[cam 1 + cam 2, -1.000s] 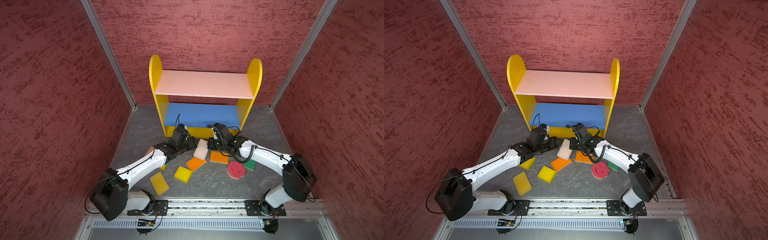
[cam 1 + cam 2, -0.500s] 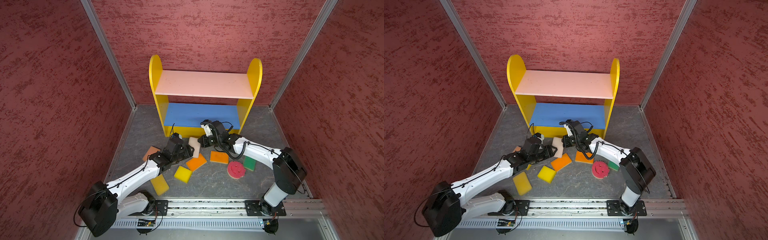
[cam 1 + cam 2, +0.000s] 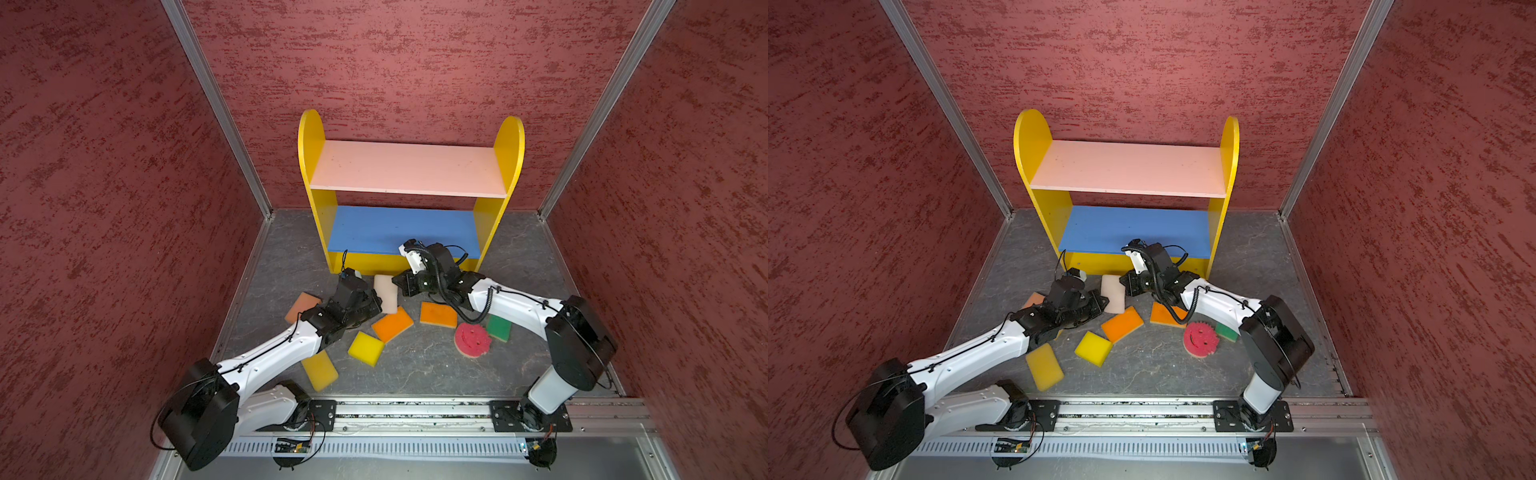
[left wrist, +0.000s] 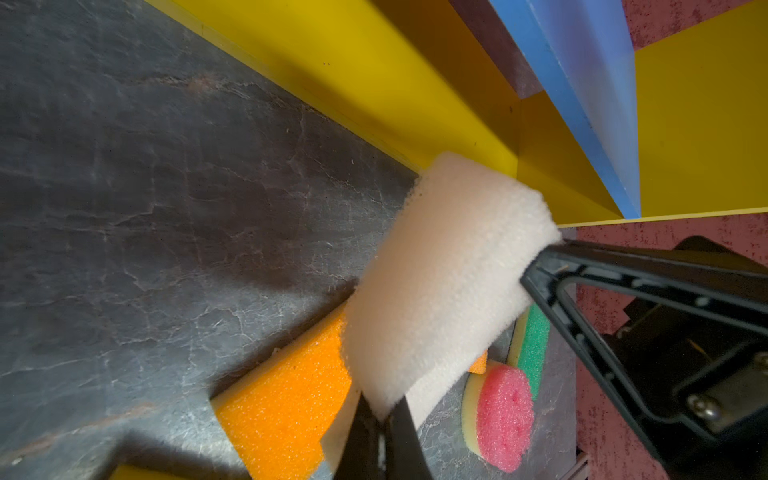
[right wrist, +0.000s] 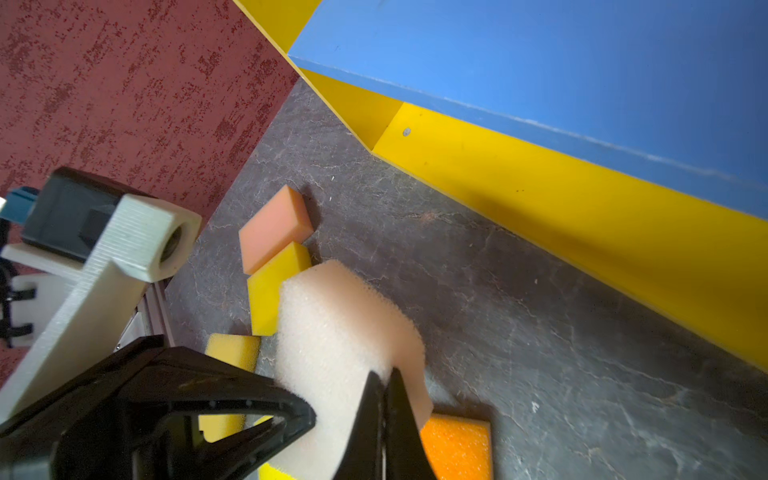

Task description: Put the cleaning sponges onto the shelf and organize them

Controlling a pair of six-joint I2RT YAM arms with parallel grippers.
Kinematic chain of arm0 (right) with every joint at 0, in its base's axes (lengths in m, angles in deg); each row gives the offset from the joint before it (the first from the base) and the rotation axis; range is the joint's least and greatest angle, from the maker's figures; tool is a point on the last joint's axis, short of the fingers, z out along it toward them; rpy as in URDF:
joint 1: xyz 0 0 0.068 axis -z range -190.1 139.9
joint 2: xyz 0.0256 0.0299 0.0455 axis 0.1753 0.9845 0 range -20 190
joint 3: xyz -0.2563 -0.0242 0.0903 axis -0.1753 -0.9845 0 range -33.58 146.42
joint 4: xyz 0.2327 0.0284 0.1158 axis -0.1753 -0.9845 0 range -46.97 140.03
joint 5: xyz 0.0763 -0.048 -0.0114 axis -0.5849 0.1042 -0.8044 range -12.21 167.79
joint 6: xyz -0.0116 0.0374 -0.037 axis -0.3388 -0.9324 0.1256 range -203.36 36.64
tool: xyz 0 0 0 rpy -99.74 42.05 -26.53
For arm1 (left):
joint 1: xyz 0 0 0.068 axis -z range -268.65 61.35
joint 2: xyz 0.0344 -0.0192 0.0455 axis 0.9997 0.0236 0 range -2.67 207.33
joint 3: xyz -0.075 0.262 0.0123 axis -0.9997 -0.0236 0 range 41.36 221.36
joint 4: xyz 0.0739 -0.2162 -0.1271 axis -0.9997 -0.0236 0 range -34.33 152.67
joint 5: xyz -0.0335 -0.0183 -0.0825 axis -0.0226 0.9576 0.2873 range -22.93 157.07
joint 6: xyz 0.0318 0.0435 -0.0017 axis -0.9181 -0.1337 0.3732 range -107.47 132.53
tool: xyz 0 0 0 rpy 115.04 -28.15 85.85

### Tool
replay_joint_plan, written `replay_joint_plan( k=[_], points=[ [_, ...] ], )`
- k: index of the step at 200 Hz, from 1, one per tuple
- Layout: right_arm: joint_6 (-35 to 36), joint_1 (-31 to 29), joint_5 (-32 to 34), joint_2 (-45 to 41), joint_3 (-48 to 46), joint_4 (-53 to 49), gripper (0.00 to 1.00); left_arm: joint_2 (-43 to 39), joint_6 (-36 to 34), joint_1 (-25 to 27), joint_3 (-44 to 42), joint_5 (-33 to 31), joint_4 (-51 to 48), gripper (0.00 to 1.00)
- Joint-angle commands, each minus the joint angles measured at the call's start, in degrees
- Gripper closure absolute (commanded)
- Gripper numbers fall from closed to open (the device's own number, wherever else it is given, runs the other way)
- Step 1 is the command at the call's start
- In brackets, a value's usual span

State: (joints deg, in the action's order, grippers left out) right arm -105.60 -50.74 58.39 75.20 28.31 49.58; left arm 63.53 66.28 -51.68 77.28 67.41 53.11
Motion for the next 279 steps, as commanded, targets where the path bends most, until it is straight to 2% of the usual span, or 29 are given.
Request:
replay_joint_plan(
  k=[1,19,29,41,69,94,106,140,206,279],
  points=[
    [-0.95,-0.14,-2.35,0.37,-1.18,4.25,0.9,-2.04,0.22,-0.45,1.22,-4.34,-0.97,1.0],
    [-1.49,-0.09,-1.45,0.84,-1.78,5.99,0.62,-3.59,-1.25,-1.88,0.21,-4.93,-1.86,1.0],
    [-1.69,-0.14,0.01,0.73,-2.22,6.49,0.55,-4.53,-2.45,-3.33,-0.43,-5.4,-2.56,1.0],
    [-2.39,-0.09,1.63,0.06,-3.39,7.54,0.51,-5.16,-4.17,-6.12,-0.91,-4.69,-3.51,1.0],
    [-5.41,-0.2,2.74,-1.71,-9.05,14.92,0.52,-3.6,-9.77,-13.84,-1.45,1.23,-1.08,1.0],
    [-9.2,-0.78,4.48,-2.46,-14.02,22.17,0.59,3.59,-15.16,-19.73,1.39,7.93,0.67,1.0],
    [-9.62,-1.95,5.86,-2.35,-14.96,24.17,0.6,7.36,-16.74,-21.63,2.7,13.17,2.2,1.0],
    [-10.39,-4.7,8.85,1.69,-11.89,24.44,0.54,12.98,-18.39,-21.03,5.46,18.39,4.85,1.0],
    [-15.58,-7.24,10.31,11.5,-6.32,26.7,0.51,14.95,-18.6,-20.81,5.12,23.56,8.88,1.0],
    [-20.65,-7.35,14.48,12.76,-8.49,32.18,0.52,15.14,-20.66,-21.53,5.91,25.59,6.91,1.0]
  ],
)
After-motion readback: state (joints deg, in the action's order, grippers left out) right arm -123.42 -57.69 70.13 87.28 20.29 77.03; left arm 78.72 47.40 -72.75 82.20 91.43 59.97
